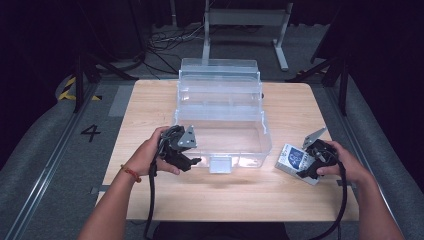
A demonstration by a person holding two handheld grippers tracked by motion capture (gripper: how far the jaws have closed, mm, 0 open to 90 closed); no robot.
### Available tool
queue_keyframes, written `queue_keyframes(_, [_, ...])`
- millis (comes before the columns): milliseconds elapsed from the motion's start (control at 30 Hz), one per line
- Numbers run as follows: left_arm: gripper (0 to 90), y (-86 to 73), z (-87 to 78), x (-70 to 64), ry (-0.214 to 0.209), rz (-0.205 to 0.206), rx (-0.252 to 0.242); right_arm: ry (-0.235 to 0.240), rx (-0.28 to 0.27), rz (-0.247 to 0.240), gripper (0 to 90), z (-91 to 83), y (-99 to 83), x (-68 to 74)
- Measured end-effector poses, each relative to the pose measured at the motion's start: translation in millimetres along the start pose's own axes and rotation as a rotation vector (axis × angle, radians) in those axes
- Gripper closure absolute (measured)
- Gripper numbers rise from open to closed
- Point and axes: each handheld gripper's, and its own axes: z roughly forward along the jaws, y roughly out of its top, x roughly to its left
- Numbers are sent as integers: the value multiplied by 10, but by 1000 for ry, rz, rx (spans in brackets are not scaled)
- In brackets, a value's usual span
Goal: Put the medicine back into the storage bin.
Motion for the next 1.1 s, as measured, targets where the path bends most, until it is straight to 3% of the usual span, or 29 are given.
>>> queue_keyframes(133, [224, -90, -205, -113, 32, -15, -49, -4, -16, 5, 49, -33, -14, -10])
queue_keyframes(300, [223, -242, -326, -267, 46, -9, -53, -15, -33, 2, 49, -86, -25, 5])
queue_keyframes(400, [223, -378, -348, -360, 56, -31, -48, -28, -49, 5, 49, -126, -38, 15])
queue_keyframes(567, [225, -691, -262, -458, 58, -100, -19, -44, -80, 6, 49, -204, -68, 46])
queue_keyframes(667, [246, -884, -206, -472, 60, -154, -35, -39, -101, 2, 49, -252, -79, 75])
queue_keyframes(767, [255, -1055, -123, -470, 72, -198, -16, -55, -113, -7, 49, -297, -77, 104])
queue_keyframes(833, [255, -1187, -47, -451, 60, -242, 4, -55, -121, -17, 49, -326, -65, 115])
queue_keyframes(967, [252, -1381, 58, -400, 36, -289, 51, -64, -135, -30, 49, -391, -12, 159])
queue_keyframes(1100, [247, -1526, 126, -368, 15, -343, 59, -80, -160, -63, 49, -491, 60, 213])
